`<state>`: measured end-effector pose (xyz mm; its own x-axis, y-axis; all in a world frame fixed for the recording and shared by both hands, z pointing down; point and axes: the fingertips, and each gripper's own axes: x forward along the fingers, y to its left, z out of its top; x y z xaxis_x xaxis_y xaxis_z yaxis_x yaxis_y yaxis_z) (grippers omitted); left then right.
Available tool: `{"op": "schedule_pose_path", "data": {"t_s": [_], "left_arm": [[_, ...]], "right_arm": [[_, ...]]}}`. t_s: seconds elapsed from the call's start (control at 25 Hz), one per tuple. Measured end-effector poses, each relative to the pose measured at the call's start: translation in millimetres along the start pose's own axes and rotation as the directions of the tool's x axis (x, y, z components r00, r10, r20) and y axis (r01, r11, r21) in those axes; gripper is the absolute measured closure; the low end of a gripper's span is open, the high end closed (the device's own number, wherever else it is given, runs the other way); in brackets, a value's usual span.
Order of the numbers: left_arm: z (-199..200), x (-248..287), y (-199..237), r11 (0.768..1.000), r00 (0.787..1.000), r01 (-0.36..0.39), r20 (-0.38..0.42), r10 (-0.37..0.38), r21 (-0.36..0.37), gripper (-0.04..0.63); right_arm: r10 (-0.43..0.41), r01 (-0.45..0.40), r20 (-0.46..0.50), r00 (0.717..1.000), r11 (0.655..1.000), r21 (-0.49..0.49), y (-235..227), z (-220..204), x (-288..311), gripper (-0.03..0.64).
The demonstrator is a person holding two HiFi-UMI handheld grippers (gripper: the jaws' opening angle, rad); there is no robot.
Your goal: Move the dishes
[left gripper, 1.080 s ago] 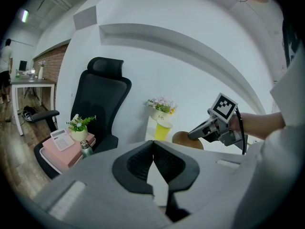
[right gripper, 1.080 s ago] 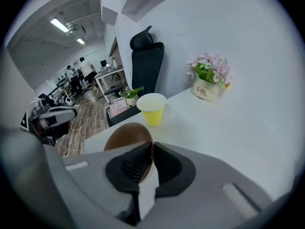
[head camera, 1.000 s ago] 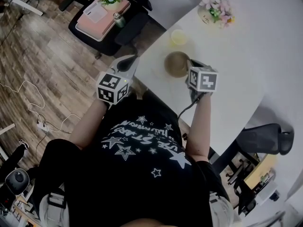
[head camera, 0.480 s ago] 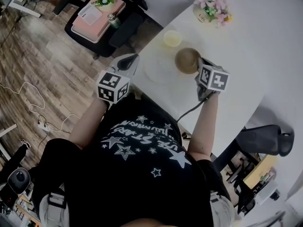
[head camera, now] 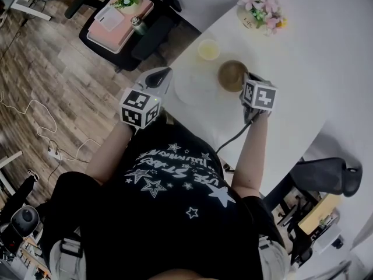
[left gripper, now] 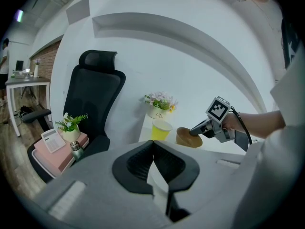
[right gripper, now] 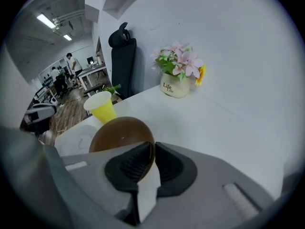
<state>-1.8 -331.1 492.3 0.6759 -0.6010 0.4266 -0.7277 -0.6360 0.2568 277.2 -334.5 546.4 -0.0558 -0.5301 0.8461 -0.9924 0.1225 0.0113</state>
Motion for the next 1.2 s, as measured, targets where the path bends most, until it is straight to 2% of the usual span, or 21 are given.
{"op": "schedule_pose_path", "data": {"t_s": [0.16,0.24,0.36,0.56,0.68,0.84,1.0,1.2], "left_arm": [[-0.4,1.3,-1.8,1.0,1.0,0.005,0.001,-0.005,0.002,0.584],[0.6,-1.3,-2.8,1.0,1.0,0.011,0.006,-0.011,0.005,0.584],[4.0,-10.2,-2.6,1.0,1.0,0.017,0.019,-0.017,0.008,0.584],[8.1,-32.8,0.5,1.0,0.998,0.031,0.05,-0.031,0.004,0.584],[7.7,-43.2,-0.2,0.998,0.996,0.055,0.067,-0.056,0.016,0.584],[2.4,-52.4,-2.1,0.997,0.995,0.063,0.073,-0.067,0.051,0.584],[3.9,-68.4,-14.1,0.998,0.994,0.049,0.094,-0.054,0.047,0.584],[-2.2,-86.2,-24.9,0.999,0.995,-0.006,0.096,0.001,0.051,0.584]], "right_arm": [[-0.025,0.025,0.0,1.0,1.0,-0.016,-2.1,-3.2,3.0,0.548],[-0.037,0.038,0.012,0.999,0.999,-0.023,-0.6,-2.9,0.6,0.5],[-0.073,0.075,0.044,0.996,0.996,-0.048,4.1,2.8,-12.0,0.493],[-0.097,0.111,0.171,0.981,0.991,-0.071,29.8,22.2,-45.7,0.494],[-0.157,0.185,0.251,0.955,0.979,-0.089,36.8,25.4,-67.6,0.495],[-0.169,0.201,0.347,0.923,0.978,-0.058,54.7,24.8,-84.8,0.612],[-0.134,0.174,0.363,0.922,0.981,-0.081,64.9,16.9,-93.5,0.612],[-0.073,0.131,0.363,0.929,0.982,-0.139,81.2,7.3,-99.7,0.613]]}}
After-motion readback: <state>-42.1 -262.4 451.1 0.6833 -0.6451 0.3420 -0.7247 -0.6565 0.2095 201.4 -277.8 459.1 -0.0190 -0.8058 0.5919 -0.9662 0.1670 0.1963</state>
